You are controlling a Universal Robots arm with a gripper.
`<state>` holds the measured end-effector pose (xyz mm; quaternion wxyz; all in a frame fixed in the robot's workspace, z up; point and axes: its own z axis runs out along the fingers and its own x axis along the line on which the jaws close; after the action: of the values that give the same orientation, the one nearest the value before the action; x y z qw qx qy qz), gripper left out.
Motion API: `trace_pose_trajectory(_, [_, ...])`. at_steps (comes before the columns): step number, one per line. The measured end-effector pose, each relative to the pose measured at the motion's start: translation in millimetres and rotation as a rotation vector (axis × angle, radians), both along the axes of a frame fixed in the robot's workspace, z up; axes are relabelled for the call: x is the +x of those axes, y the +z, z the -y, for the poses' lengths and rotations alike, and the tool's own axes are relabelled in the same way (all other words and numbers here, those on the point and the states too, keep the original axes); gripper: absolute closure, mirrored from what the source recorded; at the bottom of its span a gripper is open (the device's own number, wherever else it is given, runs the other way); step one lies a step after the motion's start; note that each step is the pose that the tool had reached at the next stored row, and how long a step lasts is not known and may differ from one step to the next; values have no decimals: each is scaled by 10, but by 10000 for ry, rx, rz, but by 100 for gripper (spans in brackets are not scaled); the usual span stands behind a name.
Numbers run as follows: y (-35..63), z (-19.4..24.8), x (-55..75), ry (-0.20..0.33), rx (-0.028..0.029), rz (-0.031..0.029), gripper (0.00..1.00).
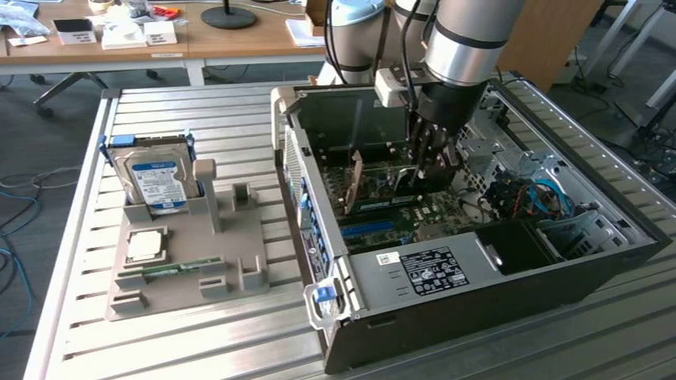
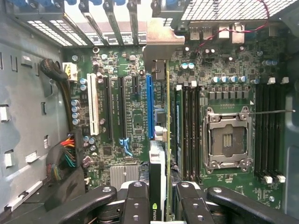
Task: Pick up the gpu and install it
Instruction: 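Insert the gpu into the slot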
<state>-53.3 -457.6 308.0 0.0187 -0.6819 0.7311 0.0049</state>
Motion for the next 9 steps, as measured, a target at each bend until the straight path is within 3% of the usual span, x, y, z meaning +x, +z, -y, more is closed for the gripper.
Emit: trace_pose_trajectory(9, [-60,27,-23,0,2,1,73])
